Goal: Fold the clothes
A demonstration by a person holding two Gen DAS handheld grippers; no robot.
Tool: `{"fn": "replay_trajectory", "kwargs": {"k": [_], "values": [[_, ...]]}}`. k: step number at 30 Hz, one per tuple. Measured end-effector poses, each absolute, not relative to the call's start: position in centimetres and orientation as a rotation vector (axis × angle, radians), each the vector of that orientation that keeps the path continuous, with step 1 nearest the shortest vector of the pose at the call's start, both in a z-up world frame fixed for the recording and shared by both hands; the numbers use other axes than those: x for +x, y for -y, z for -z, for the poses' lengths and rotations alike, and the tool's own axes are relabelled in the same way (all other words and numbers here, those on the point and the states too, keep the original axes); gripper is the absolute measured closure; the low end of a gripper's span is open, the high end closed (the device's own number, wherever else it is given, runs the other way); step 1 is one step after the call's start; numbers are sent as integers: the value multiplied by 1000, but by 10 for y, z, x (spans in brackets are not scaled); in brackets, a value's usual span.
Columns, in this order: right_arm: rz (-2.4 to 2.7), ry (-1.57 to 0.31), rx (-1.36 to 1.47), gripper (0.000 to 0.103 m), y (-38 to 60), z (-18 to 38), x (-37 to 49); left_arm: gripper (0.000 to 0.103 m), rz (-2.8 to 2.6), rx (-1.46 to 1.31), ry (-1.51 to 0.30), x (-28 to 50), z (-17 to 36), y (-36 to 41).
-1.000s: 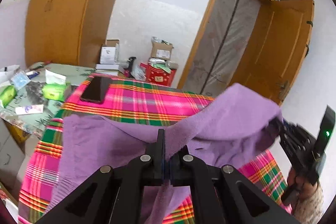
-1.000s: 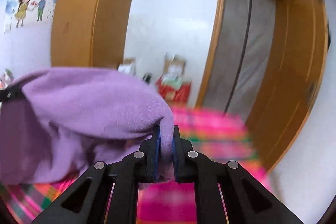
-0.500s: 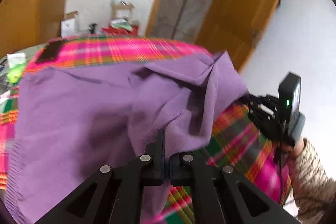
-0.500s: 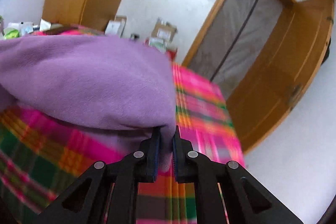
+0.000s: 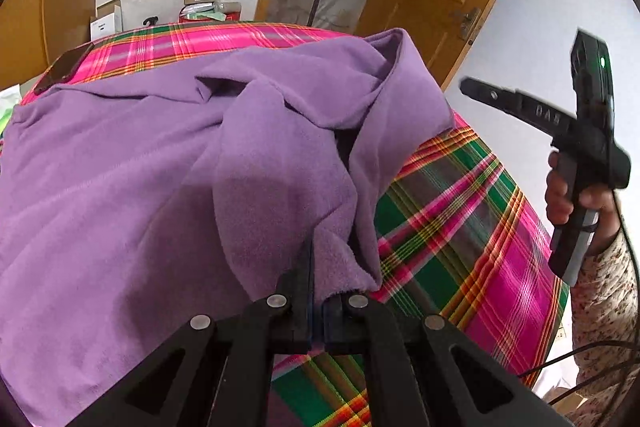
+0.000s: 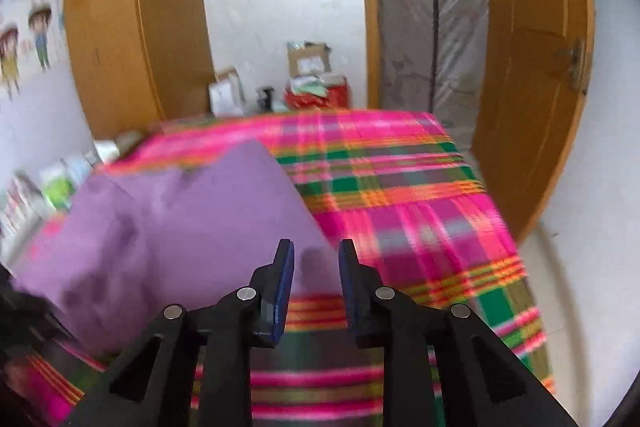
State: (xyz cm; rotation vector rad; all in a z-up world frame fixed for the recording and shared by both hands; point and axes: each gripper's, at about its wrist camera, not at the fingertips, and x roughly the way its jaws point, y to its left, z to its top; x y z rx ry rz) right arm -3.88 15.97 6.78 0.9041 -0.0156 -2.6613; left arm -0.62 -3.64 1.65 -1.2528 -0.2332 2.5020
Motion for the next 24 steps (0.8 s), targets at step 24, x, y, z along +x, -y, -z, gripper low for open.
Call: {"fn": "replay_trajectory", "kwargs": {"k": [24], "values": [[2565, -34, 1047, 99, -62, -32, -27, 100, -2419, -1255, 143, 18, -3, 23]]}}
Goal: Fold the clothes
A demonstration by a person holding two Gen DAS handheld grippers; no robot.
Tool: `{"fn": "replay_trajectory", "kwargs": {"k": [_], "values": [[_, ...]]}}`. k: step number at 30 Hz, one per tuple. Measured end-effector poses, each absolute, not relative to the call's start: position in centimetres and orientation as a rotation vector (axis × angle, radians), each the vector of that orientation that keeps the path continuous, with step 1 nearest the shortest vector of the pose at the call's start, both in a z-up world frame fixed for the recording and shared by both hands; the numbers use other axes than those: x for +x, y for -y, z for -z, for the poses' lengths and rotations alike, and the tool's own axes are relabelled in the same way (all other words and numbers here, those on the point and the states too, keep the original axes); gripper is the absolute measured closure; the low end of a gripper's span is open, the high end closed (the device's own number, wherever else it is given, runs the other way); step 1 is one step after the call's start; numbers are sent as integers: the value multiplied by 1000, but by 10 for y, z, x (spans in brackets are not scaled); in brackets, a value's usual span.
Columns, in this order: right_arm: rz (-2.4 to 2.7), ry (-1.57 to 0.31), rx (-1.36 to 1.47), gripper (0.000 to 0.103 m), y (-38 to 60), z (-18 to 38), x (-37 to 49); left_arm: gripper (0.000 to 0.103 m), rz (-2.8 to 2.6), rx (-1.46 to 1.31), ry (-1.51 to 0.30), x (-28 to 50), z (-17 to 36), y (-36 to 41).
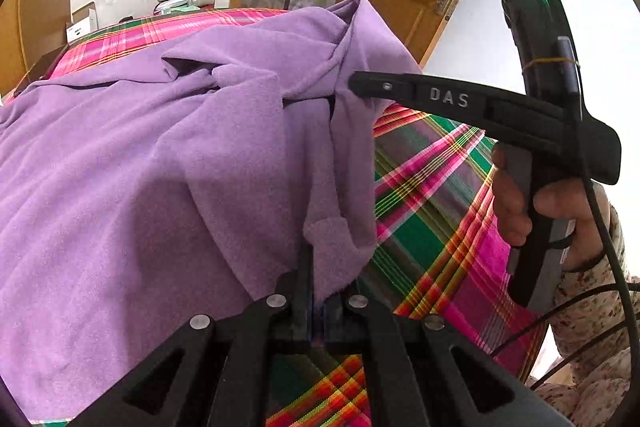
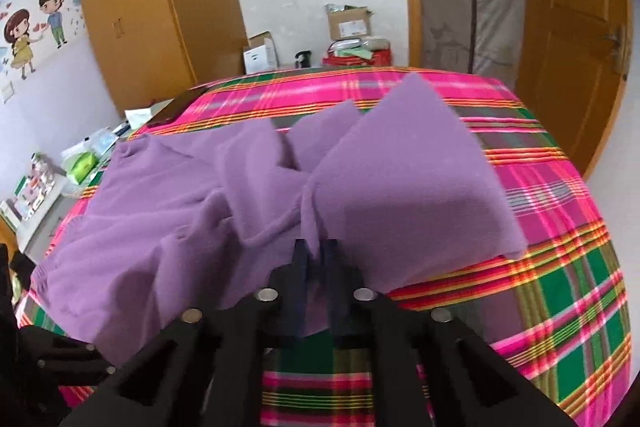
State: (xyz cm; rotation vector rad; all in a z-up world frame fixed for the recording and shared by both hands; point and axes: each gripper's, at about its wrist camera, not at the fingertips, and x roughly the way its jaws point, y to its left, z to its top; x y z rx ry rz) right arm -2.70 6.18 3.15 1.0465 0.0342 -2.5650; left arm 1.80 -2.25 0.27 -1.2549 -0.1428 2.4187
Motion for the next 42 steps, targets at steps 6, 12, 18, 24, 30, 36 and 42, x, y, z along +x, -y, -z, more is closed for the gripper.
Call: {"fn": "replay_trajectory", "kwargs": {"k": [6, 12, 18, 24, 30, 36, 42], "values": [[2637, 35, 988, 100, -90, -42, -15, 100, -2419, -1239, 142, 22, -5, 19], [2750, 137, 819, 101, -127, -72, 20, 100, -2416, -1188, 142, 29, -13, 15], [2795, 142, 761, 101, -147, -83, 53, 100, -2387, -1169, 99, 39, -19, -2], [2770, 148, 875, 100, -159, -58, 67, 100, -2376, -1199, 72, 40, -13, -7], [2730, 103, 1031, 100, -161, -26, 64, 85, -2374, -1132, 114, 35, -34, -2], [2710, -17, 1068, 100, -154, -15, 64, 73, -2332, -1019, 211, 25, -68, 12], [2655, -92, 1089, 99, -152, -17, 60, 63, -2325, -1007, 211, 4, -78, 2]]}}
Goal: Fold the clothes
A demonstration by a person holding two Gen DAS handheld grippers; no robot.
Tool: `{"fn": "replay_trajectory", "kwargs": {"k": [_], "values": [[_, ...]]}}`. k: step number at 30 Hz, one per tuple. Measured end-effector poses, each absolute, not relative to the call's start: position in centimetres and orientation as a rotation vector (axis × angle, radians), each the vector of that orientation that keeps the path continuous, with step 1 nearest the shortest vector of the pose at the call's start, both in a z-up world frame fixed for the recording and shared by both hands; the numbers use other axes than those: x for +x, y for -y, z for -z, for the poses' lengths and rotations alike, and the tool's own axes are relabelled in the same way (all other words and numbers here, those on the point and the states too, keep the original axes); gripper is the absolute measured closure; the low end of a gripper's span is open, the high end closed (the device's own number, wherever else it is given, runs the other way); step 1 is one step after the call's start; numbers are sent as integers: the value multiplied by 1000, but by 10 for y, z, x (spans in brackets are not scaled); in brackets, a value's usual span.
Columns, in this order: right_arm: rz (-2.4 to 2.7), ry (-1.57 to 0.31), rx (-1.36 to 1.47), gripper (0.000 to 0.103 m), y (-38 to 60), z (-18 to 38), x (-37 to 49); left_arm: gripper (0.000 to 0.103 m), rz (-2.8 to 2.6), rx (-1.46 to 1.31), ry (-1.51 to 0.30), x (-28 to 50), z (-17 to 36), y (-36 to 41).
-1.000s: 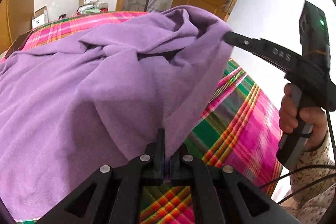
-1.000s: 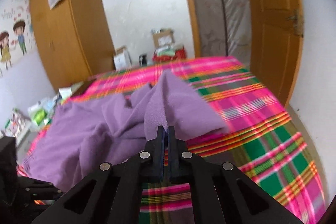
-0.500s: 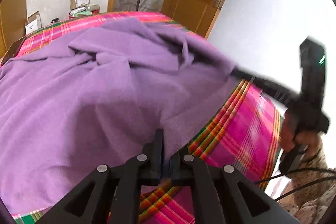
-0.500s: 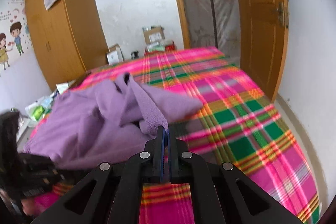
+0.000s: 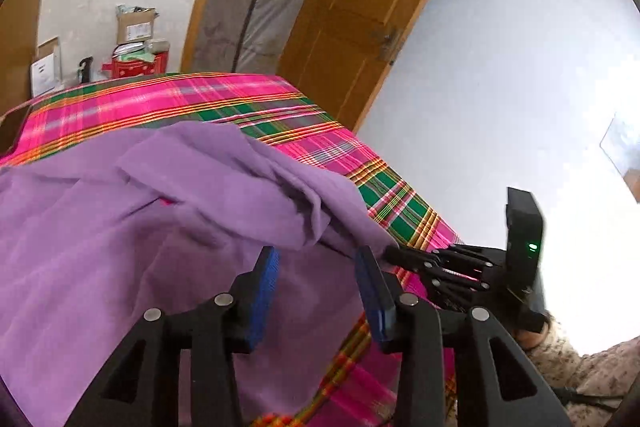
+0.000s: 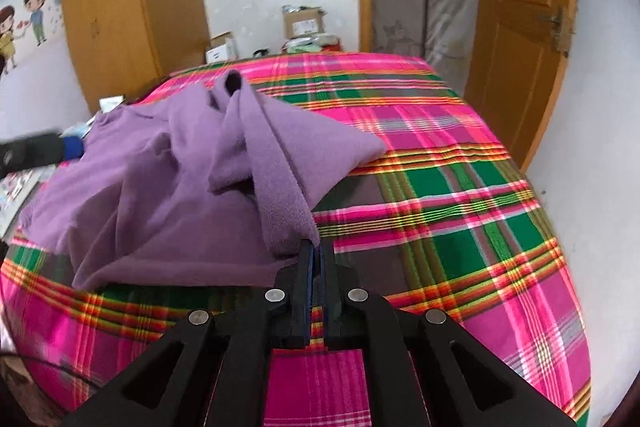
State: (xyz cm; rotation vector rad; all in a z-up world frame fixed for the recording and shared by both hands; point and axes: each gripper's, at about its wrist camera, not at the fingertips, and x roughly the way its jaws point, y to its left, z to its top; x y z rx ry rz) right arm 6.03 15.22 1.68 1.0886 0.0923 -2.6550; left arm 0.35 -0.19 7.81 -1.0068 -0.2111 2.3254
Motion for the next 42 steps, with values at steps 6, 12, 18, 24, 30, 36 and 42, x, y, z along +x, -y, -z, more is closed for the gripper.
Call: {"fn": "replay_trajectory", "kwargs": {"k": [6, 12, 18, 24, 30, 36, 42], "values": [[2635, -93, 1020, 83, -153, -34, 62, 63, -2322, -1103, 54, -35, -56, -42], [2616, -190, 952, 75, -138, -45, 48, 63, -2366, -1103, -101, -56, -48, -67], [2549, -371, 973, 74, -113, -34, 13, 78, -2306, -1150, -124, -67, -41, -77], [2473, -332, 971, 74, -112, -33, -10, 94, -2291, -1172, -130, -81, -42, -77], [2390, -288, 965, 74, -106, -37, -27, 100, -2297, -1186, -94, -90, -42, -66], [2367, -190, 967, 99, -110, -41, -34, 100, -2309, -1167, -42, -95, -50, -58], [2506, -38, 880, 99, -148, -64, -22, 100, -2375, -1081, -3, -97, -77, -51]]}}
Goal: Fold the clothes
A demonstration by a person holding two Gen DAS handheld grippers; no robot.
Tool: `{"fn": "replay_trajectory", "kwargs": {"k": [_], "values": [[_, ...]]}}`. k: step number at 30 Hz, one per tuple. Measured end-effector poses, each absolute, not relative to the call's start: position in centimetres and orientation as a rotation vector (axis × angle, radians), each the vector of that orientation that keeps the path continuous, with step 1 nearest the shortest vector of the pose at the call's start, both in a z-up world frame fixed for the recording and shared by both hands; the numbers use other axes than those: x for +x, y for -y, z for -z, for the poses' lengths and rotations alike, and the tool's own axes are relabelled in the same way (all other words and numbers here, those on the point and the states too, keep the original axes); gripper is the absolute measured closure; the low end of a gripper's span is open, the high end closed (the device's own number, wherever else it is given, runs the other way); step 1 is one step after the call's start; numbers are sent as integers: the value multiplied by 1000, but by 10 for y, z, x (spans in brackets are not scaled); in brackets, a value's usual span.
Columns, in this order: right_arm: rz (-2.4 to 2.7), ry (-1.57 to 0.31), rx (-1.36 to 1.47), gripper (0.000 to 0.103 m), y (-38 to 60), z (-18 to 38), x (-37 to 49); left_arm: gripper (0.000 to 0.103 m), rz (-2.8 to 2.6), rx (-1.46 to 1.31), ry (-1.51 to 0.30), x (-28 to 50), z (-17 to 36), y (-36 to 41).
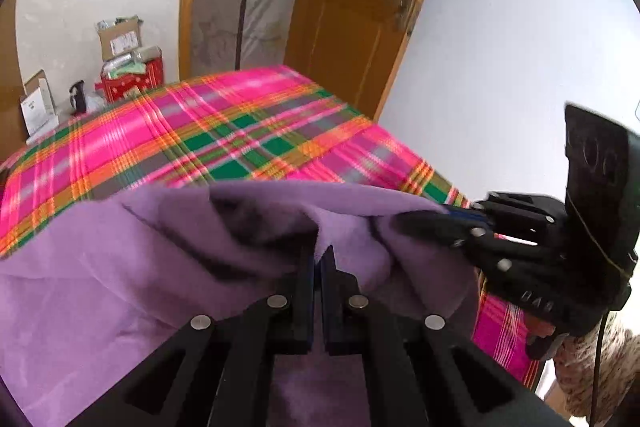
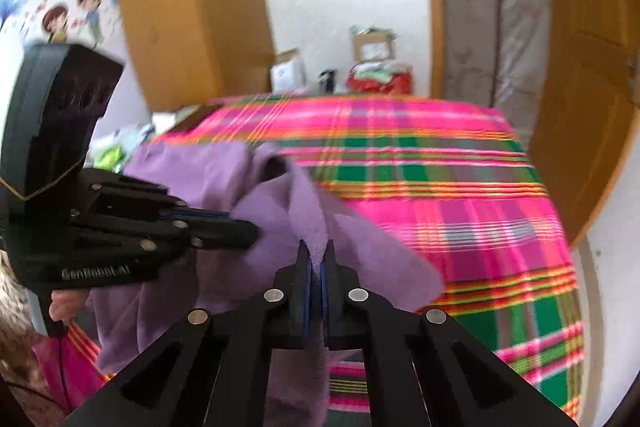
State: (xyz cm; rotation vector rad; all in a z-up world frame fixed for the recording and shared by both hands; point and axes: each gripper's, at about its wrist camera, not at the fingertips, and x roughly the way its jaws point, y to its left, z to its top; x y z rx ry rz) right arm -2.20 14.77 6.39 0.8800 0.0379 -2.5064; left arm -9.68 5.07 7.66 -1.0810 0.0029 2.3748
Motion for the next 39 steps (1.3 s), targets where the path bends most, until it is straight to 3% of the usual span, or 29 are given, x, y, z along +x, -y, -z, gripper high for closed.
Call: {"fn": "replay_trajectory", "kwargs": {"k": [10, 24, 29, 34, 37, 39], "values": [[2747, 229, 790, 99, -219, -85, -1, 100, -2473, -1005, 72, -112, -107, -39], [2931, 450, 876, 99, -279, -59, 61, 100, -2539, -1075, 179, -137, -85, -37], [2885, 412, 1050, 97, -284, -35, 68, 100, -2554, -1069, 224, -143, -80, -34], [2809, 238, 1128, 92, -276, -32, 58, 100, -2598, -1091, 293, -150, -75, -17], [2797, 215, 1117, 77, -276, -36, 44, 100, -2605, -1101, 325, -156, -74, -10], [2764, 241, 1133, 73, -279, -35, 31, 100, -2623, -1089, 309, -158, -76, -8]]}}
